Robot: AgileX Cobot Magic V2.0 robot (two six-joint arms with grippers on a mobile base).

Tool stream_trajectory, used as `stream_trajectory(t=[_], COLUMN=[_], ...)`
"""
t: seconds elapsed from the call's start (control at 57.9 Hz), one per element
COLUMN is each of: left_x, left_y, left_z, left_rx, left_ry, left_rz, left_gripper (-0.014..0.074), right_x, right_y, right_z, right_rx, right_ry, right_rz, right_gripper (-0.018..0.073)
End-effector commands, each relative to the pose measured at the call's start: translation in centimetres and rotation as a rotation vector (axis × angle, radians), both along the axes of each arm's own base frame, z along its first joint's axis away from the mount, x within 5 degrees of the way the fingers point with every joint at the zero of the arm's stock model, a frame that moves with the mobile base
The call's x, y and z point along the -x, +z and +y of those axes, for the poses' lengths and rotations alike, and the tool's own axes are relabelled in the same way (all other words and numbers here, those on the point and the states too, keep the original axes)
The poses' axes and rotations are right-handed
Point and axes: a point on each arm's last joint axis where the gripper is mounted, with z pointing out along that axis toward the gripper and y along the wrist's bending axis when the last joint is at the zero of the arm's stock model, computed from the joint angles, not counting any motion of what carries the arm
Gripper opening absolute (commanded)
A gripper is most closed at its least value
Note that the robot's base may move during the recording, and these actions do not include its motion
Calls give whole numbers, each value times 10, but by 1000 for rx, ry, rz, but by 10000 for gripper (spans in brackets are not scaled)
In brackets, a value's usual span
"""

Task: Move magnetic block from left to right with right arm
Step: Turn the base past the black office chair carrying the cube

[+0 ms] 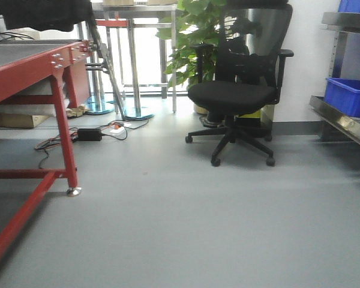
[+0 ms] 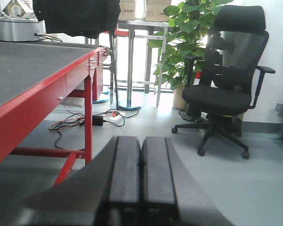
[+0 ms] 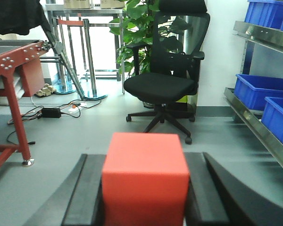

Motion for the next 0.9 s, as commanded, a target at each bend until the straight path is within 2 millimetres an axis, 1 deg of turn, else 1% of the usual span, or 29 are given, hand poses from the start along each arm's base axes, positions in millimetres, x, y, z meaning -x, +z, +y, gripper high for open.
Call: stream_trajectory(t=[0.0,0.881], left_x=[1,1], left_y=[5,5], left_z=[1,1], left_rx=[8,8], left_ry=[1,1], left_rz=[-85,-85], left_gripper=[-126,-126], right_x=[0,0], right_y=[18,18], right_z=[-1,-1], right_rx=[9,9], right_ry=[-12,-12], right_rz=[-106,-106], right_gripper=[370,370])
